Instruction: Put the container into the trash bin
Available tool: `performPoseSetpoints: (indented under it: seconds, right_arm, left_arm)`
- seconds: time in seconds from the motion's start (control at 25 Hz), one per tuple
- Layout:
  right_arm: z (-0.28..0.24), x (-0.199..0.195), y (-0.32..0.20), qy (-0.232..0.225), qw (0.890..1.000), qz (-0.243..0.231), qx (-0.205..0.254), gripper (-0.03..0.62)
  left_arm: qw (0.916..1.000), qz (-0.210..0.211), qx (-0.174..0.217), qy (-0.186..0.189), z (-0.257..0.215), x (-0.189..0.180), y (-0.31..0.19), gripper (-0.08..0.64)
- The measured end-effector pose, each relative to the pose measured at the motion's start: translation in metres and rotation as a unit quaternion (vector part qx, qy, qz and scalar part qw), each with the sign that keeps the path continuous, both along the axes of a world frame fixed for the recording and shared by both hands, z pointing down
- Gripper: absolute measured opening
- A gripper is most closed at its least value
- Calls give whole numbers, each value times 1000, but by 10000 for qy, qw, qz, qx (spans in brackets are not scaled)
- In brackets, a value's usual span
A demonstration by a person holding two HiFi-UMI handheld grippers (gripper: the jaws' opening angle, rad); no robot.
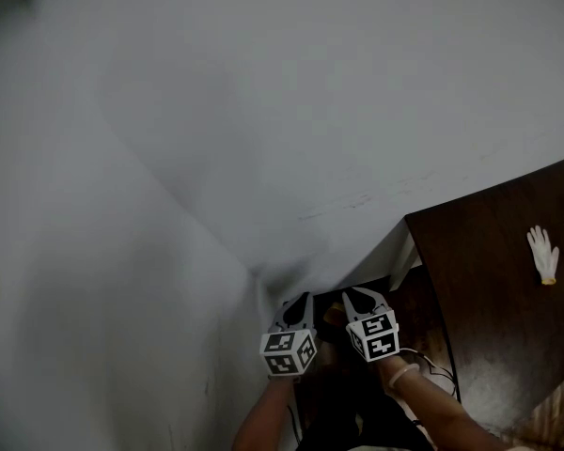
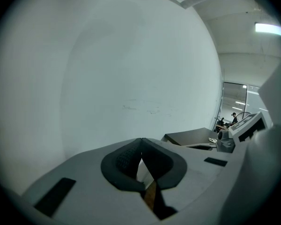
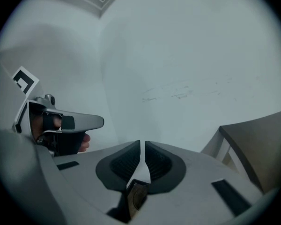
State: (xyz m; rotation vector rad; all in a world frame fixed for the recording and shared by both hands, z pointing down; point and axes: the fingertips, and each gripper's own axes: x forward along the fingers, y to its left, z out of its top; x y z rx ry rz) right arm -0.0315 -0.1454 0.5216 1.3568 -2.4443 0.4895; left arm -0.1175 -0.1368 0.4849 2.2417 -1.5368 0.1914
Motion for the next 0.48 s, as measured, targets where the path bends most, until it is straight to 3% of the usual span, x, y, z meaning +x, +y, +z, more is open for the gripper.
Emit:
performPoseSetpoints:
  seconds: [0.48]
  right_arm:
    - [-80, 5, 24, -210, 9976, -24, 653, 32]
  left_arm:
    - [9992, -90, 390, -44, -64, 2, 20, 20]
